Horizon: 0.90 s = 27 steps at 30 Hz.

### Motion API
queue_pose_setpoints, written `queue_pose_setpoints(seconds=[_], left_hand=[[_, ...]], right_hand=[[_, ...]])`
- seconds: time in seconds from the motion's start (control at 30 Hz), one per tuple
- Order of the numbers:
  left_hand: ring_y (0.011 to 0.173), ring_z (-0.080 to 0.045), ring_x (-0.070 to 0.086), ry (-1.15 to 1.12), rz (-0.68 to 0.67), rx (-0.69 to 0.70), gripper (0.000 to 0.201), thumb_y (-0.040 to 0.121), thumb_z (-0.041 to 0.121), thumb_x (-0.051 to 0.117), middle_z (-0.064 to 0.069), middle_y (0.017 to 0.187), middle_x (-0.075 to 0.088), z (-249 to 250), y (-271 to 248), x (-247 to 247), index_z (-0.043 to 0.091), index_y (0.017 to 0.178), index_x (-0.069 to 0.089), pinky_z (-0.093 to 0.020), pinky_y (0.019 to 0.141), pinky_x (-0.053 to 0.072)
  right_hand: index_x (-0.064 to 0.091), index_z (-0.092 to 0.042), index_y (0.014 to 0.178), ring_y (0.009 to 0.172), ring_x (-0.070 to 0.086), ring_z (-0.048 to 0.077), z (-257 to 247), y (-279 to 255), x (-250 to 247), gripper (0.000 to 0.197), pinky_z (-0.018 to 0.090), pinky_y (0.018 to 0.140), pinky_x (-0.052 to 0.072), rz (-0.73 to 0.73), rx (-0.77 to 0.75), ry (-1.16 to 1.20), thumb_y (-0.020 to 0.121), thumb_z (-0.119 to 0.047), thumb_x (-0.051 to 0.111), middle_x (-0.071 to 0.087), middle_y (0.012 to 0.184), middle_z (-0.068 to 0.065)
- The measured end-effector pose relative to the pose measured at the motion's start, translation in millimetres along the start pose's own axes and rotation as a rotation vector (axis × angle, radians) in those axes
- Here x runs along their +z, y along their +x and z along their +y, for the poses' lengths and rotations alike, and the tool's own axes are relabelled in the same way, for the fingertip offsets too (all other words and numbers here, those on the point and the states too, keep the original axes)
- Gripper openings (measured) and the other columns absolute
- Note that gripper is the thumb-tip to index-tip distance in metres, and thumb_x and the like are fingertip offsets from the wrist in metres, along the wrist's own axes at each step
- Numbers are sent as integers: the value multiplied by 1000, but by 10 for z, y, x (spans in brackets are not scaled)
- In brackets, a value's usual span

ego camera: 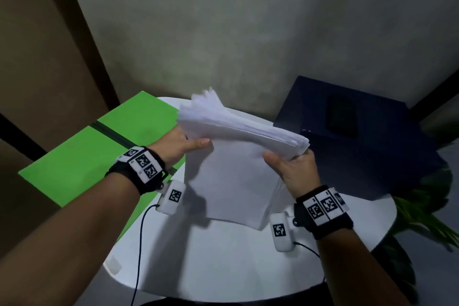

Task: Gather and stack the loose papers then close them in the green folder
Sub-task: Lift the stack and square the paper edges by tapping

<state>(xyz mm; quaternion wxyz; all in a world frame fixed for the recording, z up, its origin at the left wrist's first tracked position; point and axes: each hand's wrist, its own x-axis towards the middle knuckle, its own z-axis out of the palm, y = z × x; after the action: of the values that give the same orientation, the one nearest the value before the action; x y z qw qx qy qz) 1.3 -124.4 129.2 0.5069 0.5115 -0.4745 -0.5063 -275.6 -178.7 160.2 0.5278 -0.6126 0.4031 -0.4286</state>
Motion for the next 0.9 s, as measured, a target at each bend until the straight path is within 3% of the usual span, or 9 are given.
queue_pose_setpoints(seconds=[0.17, 0.27, 0.37, 0.43, 0.53, 0.67, 0.73, 0.83, 0.9], left_hand=[[103, -12, 69, -65, 74, 22, 84, 57, 46, 87, 1, 112, 74, 94, 10, -3, 4, 124, 60, -23, 85, 54], [89, -17, 71, -14, 282, 130, 48, 76, 23, 79, -3, 99, 76, 258, -22, 71, -5, 112, 66, -34, 82, 59], [75, -7, 67, 175, 535, 297, 14, 85, 11, 72, 0, 86, 73, 335, -123, 219, 3, 96, 71, -27, 73, 57], [83, 2, 66, 307, 546, 301, 21, 88, 20, 70, 7, 96, 72, 213, -212, 267, 11, 106, 68, -22, 79, 55], [115, -8, 60, 223, 375, 179, 58, 83, 39, 70, 0, 125, 63, -133, -285, 247, 14, 131, 49, -33, 101, 49], [111, 4, 59, 116, 386, 94, 80, 68, 67, 71, 9, 123, 59, -207, -245, 259, 24, 128, 41, -21, 95, 49], [106, 1, 63, 95, 436, 146, 64, 75, 54, 74, 9, 117, 63, -156, -210, 280, 21, 123, 47, -20, 91, 50], [94, 9, 66, 128, 512, 211, 36, 86, 10, 71, 23, 98, 72, -86, -186, 326, 10, 118, 56, -13, 82, 49], [86, 11, 66, 131, 583, 265, 31, 83, 3, 72, 27, 89, 71, -2, -196, 354, 10, 111, 61, -10, 77, 49]], right_hand=[[76, -21, 95, 95, 71, 27, -97, 87, -44, 27, 50, 89, 56, -58, 8, -9, 70, -19, 87, 76, 98, 6], [72, -20, 90, 82, 73, 10, -249, 69, -25, 20, 30, 75, 60, 45, -54, -4, 79, -3, 76, 77, 85, -9], [69, -23, 88, 79, 71, -3, -278, 4, 15, 19, 16, 70, 54, 134, -140, -4, 85, -4, 71, 74, 79, -21], [69, -24, 88, 76, 69, -6, -131, -86, 82, 15, 16, 68, 53, 187, -84, -17, 85, -9, 72, 74, 77, -19], [67, -18, 102, 83, 69, -4, 148, -234, 180, 23, 22, 74, 55, 208, 36, -39, 82, -11, 76, 73, 92, -9], [63, -9, 106, 81, 71, 1, 222, -222, 239, 34, 20, 71, 56, 302, 58, 52, 76, -6, 80, 72, 93, -4], [63, -12, 101, 79, 68, 1, 183, -177, 278, 28, 18, 73, 55, 342, 19, 73, 78, -4, 78, 70, 90, -3], [63, -20, 86, 70, 63, -6, 98, -124, 332, 23, 12, 70, 51, 389, -45, 53, 79, -2, 76, 68, 75, -11], [65, -20, 82, 69, 64, -6, -8, -102, 335, 22, 13, 69, 52, 411, -96, 59, 79, -2, 76, 70, 70, -17]])
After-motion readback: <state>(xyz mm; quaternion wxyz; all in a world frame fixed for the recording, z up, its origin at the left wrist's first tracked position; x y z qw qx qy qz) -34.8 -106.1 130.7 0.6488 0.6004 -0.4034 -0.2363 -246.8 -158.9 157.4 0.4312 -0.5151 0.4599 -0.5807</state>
